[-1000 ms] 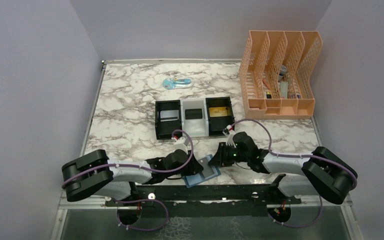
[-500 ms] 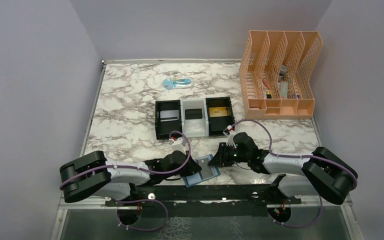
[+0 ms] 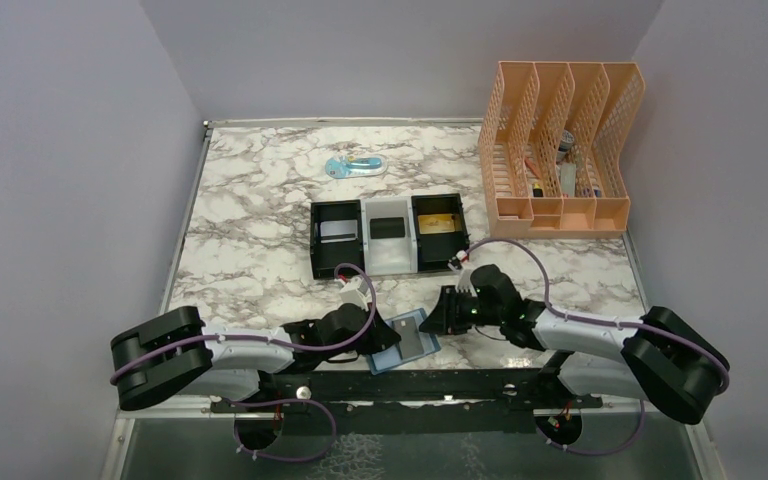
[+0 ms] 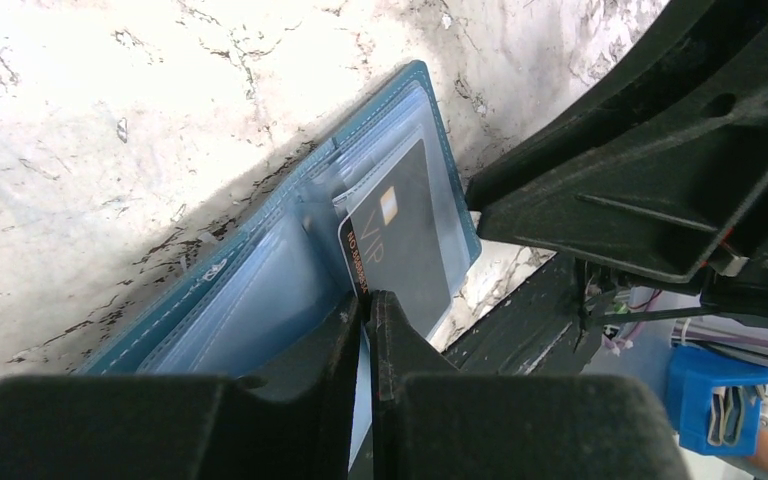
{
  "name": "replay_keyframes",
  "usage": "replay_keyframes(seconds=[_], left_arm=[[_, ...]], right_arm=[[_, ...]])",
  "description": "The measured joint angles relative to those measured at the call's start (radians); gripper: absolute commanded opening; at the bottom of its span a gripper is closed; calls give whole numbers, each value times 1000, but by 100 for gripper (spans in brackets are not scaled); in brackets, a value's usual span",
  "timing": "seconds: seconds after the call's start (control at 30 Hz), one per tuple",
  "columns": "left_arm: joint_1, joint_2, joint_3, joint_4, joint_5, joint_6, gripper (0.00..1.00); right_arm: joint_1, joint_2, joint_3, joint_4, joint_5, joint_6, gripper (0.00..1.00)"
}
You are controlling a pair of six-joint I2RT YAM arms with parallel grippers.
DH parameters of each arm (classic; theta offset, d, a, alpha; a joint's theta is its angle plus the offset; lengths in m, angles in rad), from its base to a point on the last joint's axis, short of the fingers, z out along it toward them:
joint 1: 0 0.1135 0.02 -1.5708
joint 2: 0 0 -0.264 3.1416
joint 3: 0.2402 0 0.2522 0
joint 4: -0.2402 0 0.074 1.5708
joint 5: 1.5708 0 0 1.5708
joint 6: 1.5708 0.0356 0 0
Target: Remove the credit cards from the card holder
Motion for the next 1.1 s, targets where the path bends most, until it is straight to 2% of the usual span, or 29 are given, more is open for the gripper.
replay_keyframes(seconds=[0.2, 0.3, 0.4, 0.63, 0.87, 1.1], left_arm=[[0, 0, 0, -2, 0, 5, 14], [0, 1, 0, -3, 0, 5, 15], [0, 2, 0, -4, 0, 6, 20], [0, 2, 0, -16, -5, 5, 21], [0, -32, -12, -18, -18, -19, 4], [0, -103, -59, -6, -29, -52, 2]], right_arm=[[0, 4, 0, 47, -72, -1, 24], [0, 62, 10, 71, -83, -2, 24], [0, 132, 16, 91, -85, 10, 24], [0, 185, 13, 182, -87, 45, 24], [0, 180, 0, 203, -78, 60, 24], [3, 174, -1, 199, -60, 61, 24]])
